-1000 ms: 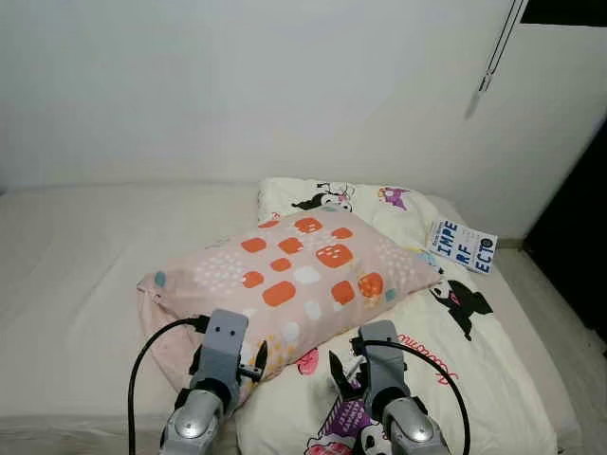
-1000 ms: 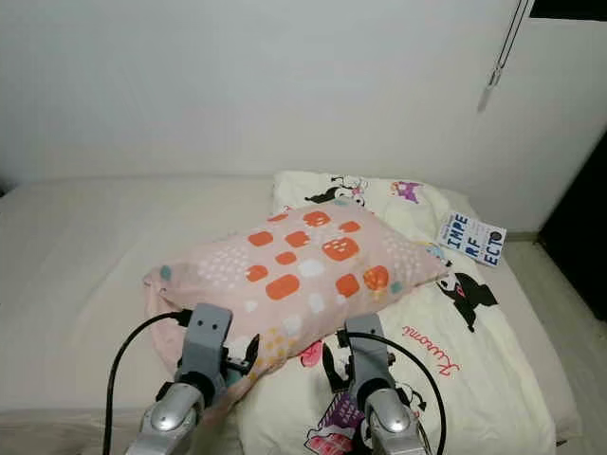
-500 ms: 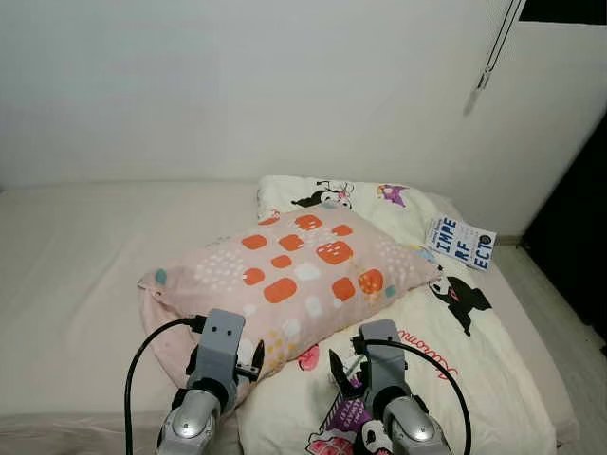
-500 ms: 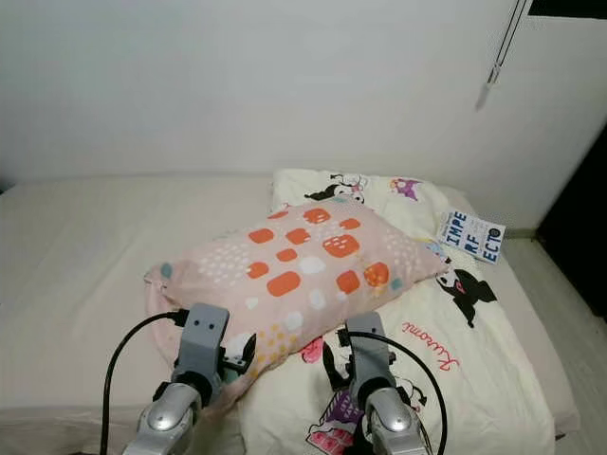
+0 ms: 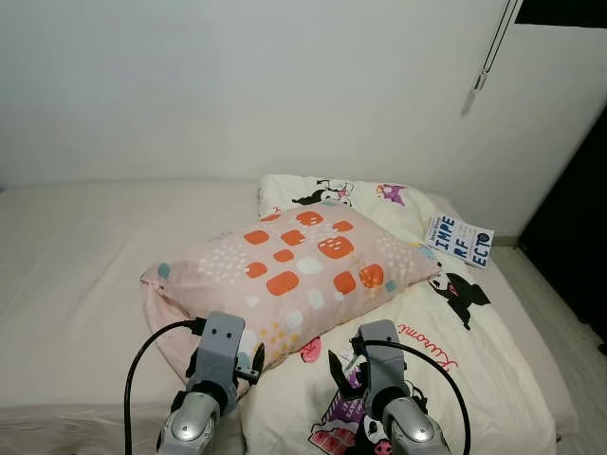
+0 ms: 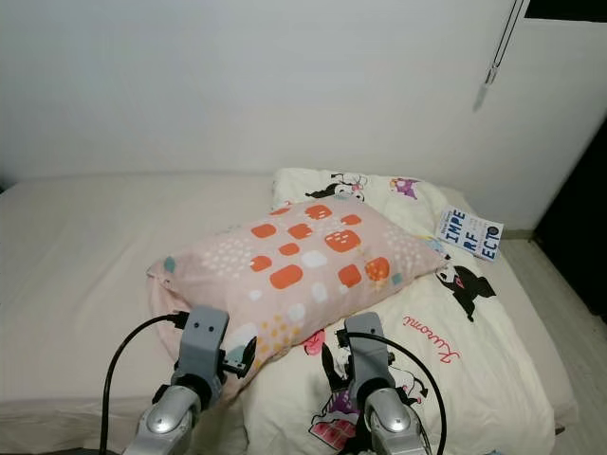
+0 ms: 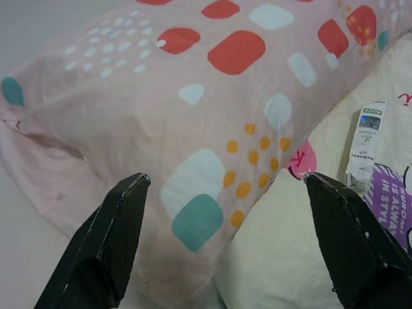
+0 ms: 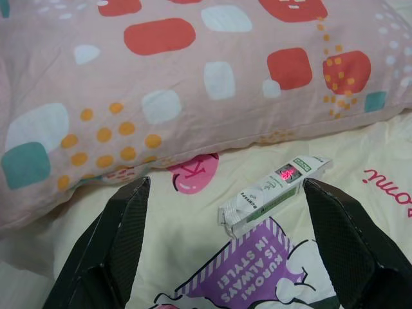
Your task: Clean up the room
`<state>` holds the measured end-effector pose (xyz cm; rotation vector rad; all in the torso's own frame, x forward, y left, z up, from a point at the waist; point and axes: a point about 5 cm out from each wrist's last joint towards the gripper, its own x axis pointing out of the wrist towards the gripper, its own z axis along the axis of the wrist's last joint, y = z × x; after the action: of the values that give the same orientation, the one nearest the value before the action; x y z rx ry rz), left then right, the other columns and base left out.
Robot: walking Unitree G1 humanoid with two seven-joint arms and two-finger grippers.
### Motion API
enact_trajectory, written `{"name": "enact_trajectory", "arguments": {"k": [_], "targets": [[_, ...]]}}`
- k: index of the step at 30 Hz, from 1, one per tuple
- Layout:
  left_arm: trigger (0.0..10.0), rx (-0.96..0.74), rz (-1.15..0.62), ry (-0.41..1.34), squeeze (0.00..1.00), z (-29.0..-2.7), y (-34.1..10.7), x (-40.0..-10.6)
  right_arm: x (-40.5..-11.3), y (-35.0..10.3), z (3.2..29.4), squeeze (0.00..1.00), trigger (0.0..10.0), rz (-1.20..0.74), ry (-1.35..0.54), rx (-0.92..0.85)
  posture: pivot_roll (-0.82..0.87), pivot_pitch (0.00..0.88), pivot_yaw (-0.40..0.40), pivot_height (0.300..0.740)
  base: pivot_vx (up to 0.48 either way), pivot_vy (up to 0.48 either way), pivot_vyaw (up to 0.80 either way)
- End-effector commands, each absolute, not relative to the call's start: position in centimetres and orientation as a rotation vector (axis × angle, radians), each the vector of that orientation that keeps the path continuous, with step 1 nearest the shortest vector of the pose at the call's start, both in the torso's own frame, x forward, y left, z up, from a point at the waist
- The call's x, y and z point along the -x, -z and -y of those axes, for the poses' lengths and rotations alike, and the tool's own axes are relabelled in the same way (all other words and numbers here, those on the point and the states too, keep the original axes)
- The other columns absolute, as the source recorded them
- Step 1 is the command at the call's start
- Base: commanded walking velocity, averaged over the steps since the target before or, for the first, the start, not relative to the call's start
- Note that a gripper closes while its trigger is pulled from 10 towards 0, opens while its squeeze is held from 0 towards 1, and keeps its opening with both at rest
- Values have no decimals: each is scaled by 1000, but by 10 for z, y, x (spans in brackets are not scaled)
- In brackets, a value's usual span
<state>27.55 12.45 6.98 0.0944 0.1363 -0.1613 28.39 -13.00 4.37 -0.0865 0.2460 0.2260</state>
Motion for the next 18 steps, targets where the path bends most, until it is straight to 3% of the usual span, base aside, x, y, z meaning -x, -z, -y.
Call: {"name": "enact_trajectory", "arguments": {"k": [1, 18], "targets": [[10000, -77, -145, 175, 0, -124, -69, -272, -281, -43, 131, 0, 10000, -245, -215, 76, -32, 143, 0, 662, 0, 0, 0], [10000, -78, -134, 215, 0, -119, -71, -271, -280, -43, 130, 0, 10000, -241, -210, 68, -29, 144, 7, 652, 0, 0, 0]]}}
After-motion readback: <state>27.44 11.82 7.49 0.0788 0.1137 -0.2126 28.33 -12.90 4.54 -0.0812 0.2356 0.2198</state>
